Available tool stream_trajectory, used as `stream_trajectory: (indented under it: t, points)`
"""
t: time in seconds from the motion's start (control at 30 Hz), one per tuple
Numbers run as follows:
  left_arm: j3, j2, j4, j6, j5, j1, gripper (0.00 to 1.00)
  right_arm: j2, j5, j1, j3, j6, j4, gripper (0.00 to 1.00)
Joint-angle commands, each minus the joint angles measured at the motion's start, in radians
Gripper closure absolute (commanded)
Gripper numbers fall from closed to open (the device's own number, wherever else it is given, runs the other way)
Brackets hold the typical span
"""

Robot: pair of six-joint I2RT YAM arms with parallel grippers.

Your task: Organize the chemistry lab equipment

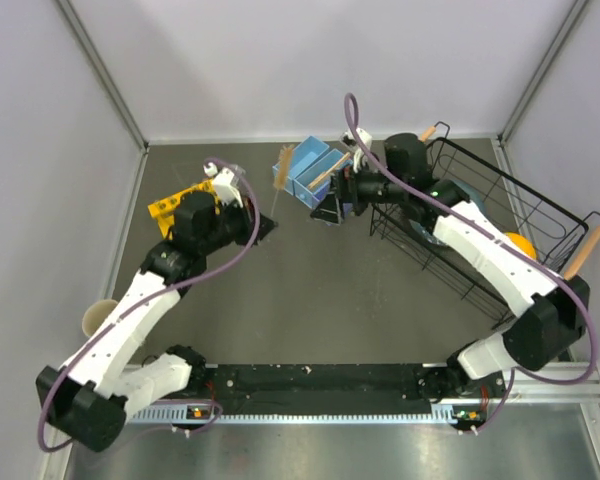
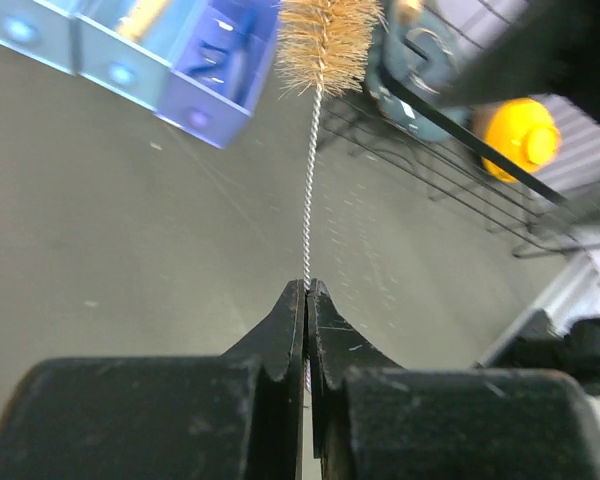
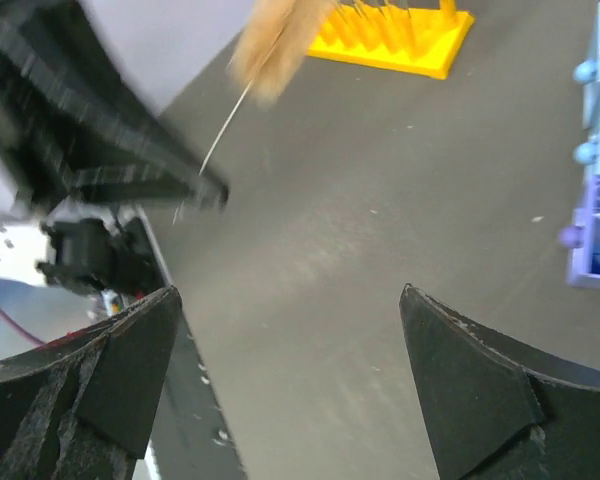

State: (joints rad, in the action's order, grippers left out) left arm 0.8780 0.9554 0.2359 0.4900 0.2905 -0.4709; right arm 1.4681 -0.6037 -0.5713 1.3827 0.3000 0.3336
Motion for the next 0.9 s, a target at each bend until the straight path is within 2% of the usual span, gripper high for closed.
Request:
stream_trajectory:
  t: [0.0,0.07,0.23,0.37,0.43,0.77,0.87]
  points:
    - [0.175,0.156,0.123,-0.212,0.027,0.110,1.00,-0.126,-0.109,0.071,0.001,-0.354,0.099,0.08]
    - [0.252,0.288,0.190,-0.307,0.021,0.135,1.00,-0.161,-0.171,0.125,-0.025,-0.397,0.113,0.08]
    - [0.580,0.621,0.339,-0.462,-0.043,0.141,1.00,-0.213,-0.287,0.206,-0.048,-0.459,0.145,0.08]
    - [0.838,0.818,0.413,-0.511,-0.102,0.143,1.00,-0.236,-0.307,0.237,-0.069,-0.489,0.166,0.08]
    - [0.919,0.923,0.433,-0.521,-0.114,0.144,1.00,-0.244,-0.318,0.248,-0.079,-0.493,0.168,0.08]
    - [1.377,1.290,0.545,-0.551,-0.094,0.155,1.00,-0.258,-0.381,0.286,-0.112,-0.476,0.166,0.08]
    - [1.395,1.342,0.537,-0.550,-0.093,0.160,1.00,-0.258,-0.387,0.297,-0.111,-0.473,0.165,0.08]
